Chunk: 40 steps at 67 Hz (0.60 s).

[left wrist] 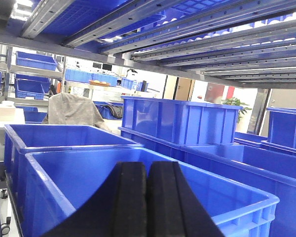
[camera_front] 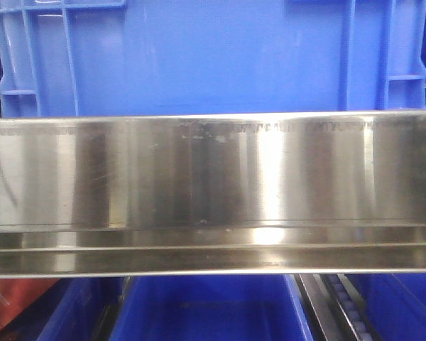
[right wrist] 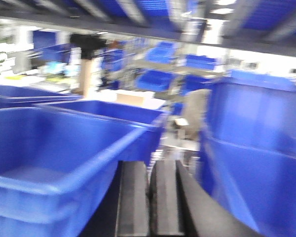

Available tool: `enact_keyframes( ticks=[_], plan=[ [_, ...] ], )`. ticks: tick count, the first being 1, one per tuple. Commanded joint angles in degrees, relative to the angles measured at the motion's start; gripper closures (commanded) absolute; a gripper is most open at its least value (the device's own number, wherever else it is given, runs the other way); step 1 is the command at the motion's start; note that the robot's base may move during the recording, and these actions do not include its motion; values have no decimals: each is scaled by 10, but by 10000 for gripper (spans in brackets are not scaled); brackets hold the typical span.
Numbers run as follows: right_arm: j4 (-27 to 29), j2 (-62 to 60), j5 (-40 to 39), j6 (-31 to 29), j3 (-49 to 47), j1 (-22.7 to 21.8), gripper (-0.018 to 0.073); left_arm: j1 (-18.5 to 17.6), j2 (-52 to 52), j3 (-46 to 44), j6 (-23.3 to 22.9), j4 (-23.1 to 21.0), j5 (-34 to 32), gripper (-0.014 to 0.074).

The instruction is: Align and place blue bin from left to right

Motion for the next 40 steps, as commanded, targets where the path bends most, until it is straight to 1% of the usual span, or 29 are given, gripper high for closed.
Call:
enact_keyframes(
  ticks=[1,11,16,25,40],
  plan=[
    [33,-29,-49,-16,47,-37,629,-4,-2,0,1,3,-10,707],
    [57,-86,-48,-16,123,-86,629,-4,-2,0,1,3,-10,707],
    [62,-111,-48,-16,155,-98,629,-4,-2,0,1,3,-10,707],
    [62,-139,-48,-15,210,-101,629,-4,-2,0,1,3,-10,707],
    [62,-169,-76,-15,283,-101,629,-4,-2,0,1,3,-10,707]
  ],
)
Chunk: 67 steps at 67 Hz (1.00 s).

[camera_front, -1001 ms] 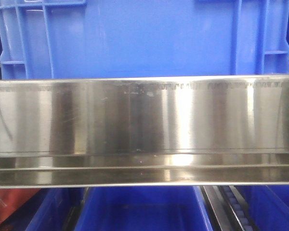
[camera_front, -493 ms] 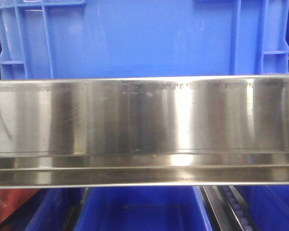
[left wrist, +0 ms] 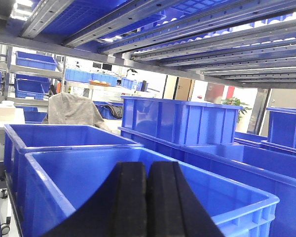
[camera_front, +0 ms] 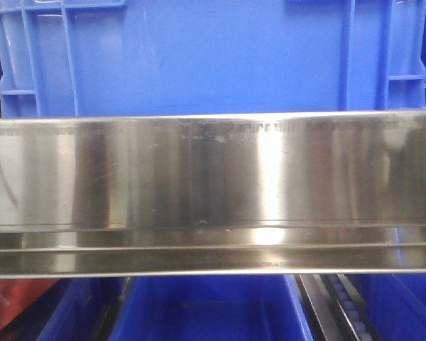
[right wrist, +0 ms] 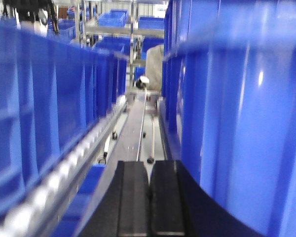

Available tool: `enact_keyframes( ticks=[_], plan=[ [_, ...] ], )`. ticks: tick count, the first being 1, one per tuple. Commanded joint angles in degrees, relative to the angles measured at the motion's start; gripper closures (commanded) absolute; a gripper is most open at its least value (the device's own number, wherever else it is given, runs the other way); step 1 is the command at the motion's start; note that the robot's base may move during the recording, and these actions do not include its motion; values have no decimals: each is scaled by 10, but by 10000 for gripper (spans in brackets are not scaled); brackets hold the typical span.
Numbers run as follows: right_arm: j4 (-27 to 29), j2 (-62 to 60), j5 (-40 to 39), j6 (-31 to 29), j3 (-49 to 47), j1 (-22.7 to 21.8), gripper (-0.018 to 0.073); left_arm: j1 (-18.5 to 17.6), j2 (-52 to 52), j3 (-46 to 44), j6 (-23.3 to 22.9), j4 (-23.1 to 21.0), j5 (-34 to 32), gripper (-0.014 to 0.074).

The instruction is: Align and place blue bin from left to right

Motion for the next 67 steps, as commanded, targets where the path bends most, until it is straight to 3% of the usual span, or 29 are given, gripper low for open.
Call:
enact_keyframes(
  ticks=[1,14,23,67],
  plan=[
    [4,-13,-30,-4,18,-3,629,-4,-2,0,0,3,-10,707],
    [4,-70,-31,-4,51,-3,629,-4,-2,0,0,3,-10,707],
    [4,-70,-67,-4,60,-3,629,-4,-2,0,0,3,-10,707],
    [4,-70,-64,-4,60,-3,629,-4,-2,0,0,3,-12,707]
  ],
)
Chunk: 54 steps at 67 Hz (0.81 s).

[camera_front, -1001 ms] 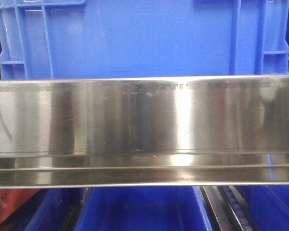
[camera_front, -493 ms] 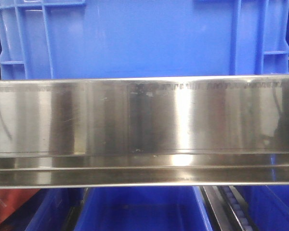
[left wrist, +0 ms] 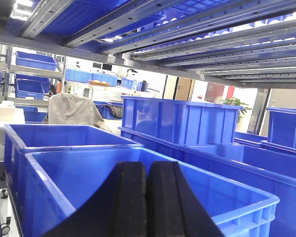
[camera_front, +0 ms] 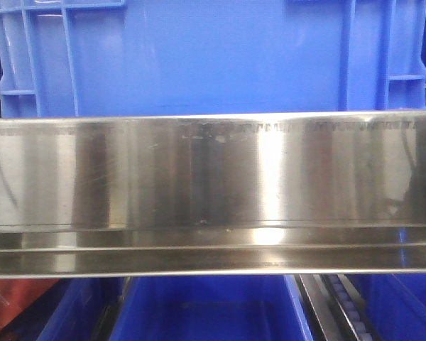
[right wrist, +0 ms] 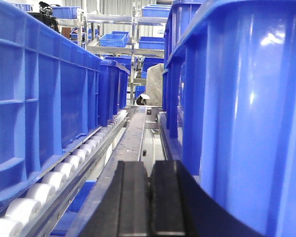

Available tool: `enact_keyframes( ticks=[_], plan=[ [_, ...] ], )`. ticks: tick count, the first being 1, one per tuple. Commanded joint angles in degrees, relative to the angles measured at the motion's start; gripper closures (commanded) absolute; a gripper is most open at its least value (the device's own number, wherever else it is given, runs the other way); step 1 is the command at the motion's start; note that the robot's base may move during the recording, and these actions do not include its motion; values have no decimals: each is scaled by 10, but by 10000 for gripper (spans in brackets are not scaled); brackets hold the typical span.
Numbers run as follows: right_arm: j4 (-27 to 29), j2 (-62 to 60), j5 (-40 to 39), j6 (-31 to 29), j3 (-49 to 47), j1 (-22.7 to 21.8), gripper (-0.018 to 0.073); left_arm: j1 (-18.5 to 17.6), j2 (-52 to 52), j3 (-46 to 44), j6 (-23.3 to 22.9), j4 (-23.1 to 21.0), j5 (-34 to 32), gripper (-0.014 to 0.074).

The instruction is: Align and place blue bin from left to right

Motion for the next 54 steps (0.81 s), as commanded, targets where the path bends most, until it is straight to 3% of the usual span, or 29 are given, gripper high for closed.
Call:
enact_keyframes(
  ticks=[1,28,38,43,46,48,54],
  plan=[
    [2,-3,-16,-4,1,-3,629,-4,-2,0,0,3,-13,707],
    [2,-3,-16,-4,1,-3,629,-4,-2,0,0,3,-13,707],
    [2,-3,-16,-4,1,-3,629,-3,-3,5,1,17,22,707],
    [2,-3,-16,-4,1,-3,629,-1,-12,16,25,-31,23,707],
    [2,-3,-16,-4,1,-3,629,5,-24,27,73,-91,23,707],
    [2,-3,-16,-4,1,-3,629,15,-34,41,129,-145,23,707],
    [2,-3,-16,-4,1,-3,629,48,-67,81,236,-240,9,707]
  ],
)
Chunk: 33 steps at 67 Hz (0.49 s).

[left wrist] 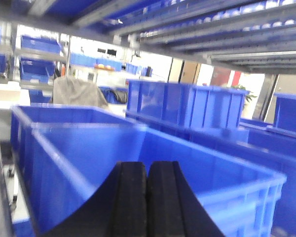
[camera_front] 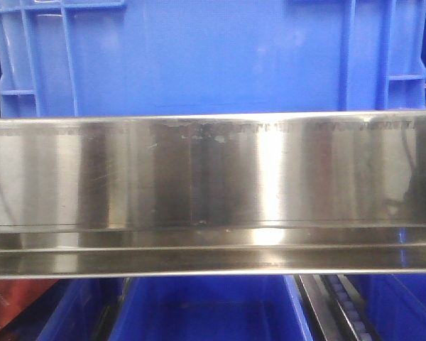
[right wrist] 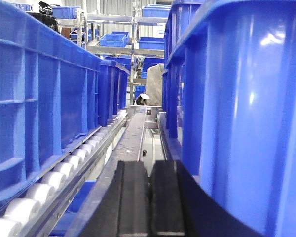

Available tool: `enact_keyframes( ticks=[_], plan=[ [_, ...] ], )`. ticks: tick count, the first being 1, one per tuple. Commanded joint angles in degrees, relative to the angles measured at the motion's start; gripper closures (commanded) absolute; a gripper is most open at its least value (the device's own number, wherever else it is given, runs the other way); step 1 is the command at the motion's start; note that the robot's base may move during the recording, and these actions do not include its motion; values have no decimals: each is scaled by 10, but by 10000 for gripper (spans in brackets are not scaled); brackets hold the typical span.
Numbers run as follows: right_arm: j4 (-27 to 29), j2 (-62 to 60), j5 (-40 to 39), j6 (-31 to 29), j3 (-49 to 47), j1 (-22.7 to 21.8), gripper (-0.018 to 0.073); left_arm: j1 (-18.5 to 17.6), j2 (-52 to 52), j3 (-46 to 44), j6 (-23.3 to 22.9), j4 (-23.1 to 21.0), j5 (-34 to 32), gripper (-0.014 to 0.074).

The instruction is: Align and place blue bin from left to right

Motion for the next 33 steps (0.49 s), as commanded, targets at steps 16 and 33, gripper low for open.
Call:
enact_keyframes(
  ticks=[16,33],
  plan=[
    [2,-3,-16,-4,0,-3,629,153,-124,156,249,-179,-51,707],
    [2,-3,-16,-4,0,-3,629,273,-206,238,249,-216,-48,707]
  ],
)
